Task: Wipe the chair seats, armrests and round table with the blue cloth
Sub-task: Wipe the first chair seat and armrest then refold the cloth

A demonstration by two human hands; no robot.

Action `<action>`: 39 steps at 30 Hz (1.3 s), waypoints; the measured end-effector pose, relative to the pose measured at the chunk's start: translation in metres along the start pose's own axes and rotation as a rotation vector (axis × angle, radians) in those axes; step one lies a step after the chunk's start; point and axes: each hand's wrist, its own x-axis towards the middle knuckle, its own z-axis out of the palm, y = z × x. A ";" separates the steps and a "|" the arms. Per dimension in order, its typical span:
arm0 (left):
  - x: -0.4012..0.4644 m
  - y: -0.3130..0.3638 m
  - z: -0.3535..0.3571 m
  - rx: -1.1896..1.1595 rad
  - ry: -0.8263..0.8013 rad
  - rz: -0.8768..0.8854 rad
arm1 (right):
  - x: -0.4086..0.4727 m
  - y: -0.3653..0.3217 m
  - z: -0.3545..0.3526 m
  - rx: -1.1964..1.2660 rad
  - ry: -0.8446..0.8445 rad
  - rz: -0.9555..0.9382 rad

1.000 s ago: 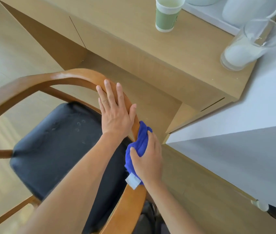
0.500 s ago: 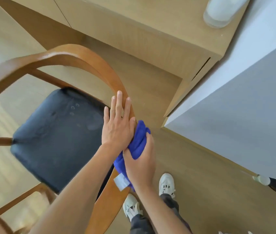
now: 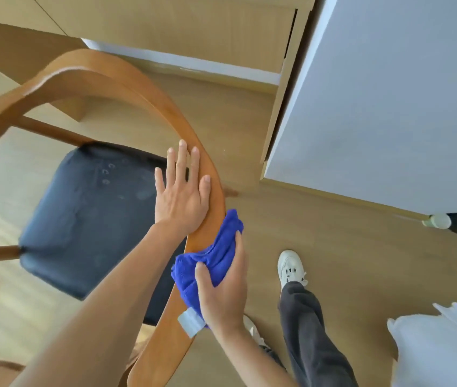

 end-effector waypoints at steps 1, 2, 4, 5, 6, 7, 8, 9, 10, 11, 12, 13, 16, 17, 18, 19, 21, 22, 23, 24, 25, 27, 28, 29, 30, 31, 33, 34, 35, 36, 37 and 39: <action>0.000 0.000 0.000 0.045 0.010 0.007 | 0.019 -0.007 -0.002 -0.010 -0.019 -0.016; 0.001 0.000 0.000 0.068 0.016 0.013 | 0.031 -0.014 -0.003 -0.025 -0.034 -0.046; 0.002 0.001 0.000 0.074 0.021 0.022 | 0.029 -0.012 -0.002 -0.061 -0.010 -0.107; 0.001 0.001 0.001 0.071 0.019 0.028 | 0.011 -0.003 -0.001 -0.102 0.022 -0.133; 0.000 0.000 0.002 0.067 0.019 0.034 | -0.014 0.008 0.004 -0.138 0.040 -0.151; 0.000 0.000 0.002 0.067 0.020 0.040 | -0.043 0.014 0.009 -0.148 0.036 -0.151; 0.000 0.000 0.002 0.066 0.021 0.045 | -0.071 0.021 0.020 -0.130 0.015 -0.145; -0.001 0.001 0.001 0.064 0.020 0.047 | -0.087 0.027 0.020 -0.117 -0.066 -0.099; -0.002 0.002 0.001 0.060 0.017 0.051 | -0.104 0.029 0.021 -0.041 -0.044 -0.043; -0.006 0.002 0.001 0.054 0.011 0.063 | -0.115 0.037 0.026 -0.039 0.025 -0.061; -0.011 0.001 0.002 0.043 0.005 0.082 | -0.121 0.041 0.029 -0.043 0.065 -0.046; -0.018 0.000 0.004 0.031 0.000 0.107 | -0.120 0.037 0.026 -0.056 0.005 0.025; -0.041 -0.009 0.010 0.004 -0.017 0.168 | -0.095 0.025 0.027 -0.021 0.121 0.023; -0.047 -0.012 0.013 0.003 -0.017 0.177 | -0.081 0.026 0.021 -0.043 0.129 -0.004; -0.051 -0.015 0.014 0.005 -0.011 0.180 | -0.067 0.027 0.020 -0.083 0.161 -0.036; -0.053 -0.016 0.016 0.005 -0.005 0.178 | -0.055 0.023 0.022 -0.113 0.200 -0.055; -0.056 -0.016 0.017 0.003 -0.001 0.168 | -0.060 0.022 0.026 -0.132 0.188 -0.048; -0.057 -0.015 0.017 0.003 0.003 0.165 | -0.072 0.024 0.027 -0.118 0.163 -0.047; -0.059 -0.015 0.016 0.004 -0.001 0.162 | -0.087 0.026 0.025 -0.104 0.131 -0.038; -0.061 -0.013 0.016 0.006 -0.010 0.162 | -0.100 0.030 0.022 -0.102 0.098 -0.022; -0.064 -0.013 0.015 0.010 -0.022 0.164 | -0.110 0.033 0.017 -0.098 0.064 0.000; -0.073 -0.015 0.013 -0.011 -0.053 0.161 | -0.117 0.031 0.003 -0.105 -0.001 0.042; -0.078 -0.017 0.012 -0.039 -0.073 0.149 | -0.118 0.028 -0.006 -0.113 -0.041 0.061; -0.085 -0.020 0.010 -0.078 -0.089 0.129 | -0.116 0.024 -0.015 -0.123 -0.065 0.059; -0.091 -0.022 0.007 -0.134 -0.094 0.098 | -0.114 0.017 -0.023 -0.138 -0.067 0.029; -0.099 -0.024 0.003 -0.209 -0.091 0.049 | -0.110 0.008 -0.030 -0.145 -0.059 -0.017; -0.109 -0.026 -0.014 -0.410 -0.064 -0.108 | -0.100 -0.016 -0.038 -0.137 -0.065 -0.110; -0.114 -0.028 -0.028 -0.520 -0.051 -0.195 | -0.095 -0.031 -0.039 -0.140 -0.083 -0.161; -0.120 -0.030 -0.045 -0.620 -0.035 -0.255 | -0.089 -0.047 -0.039 -0.148 -0.113 -0.211; -0.126 -0.032 -0.062 -0.710 -0.009 -0.286 | -0.085 -0.064 -0.038 -0.162 -0.161 -0.253; -0.133 -0.035 -0.082 -0.807 0.018 -0.303 | -0.082 -0.081 -0.037 -0.184 -0.220 -0.295; -0.150 -0.042 -0.124 -1.028 0.046 -0.329 | -0.077 -0.116 -0.033 -0.240 -0.323 -0.414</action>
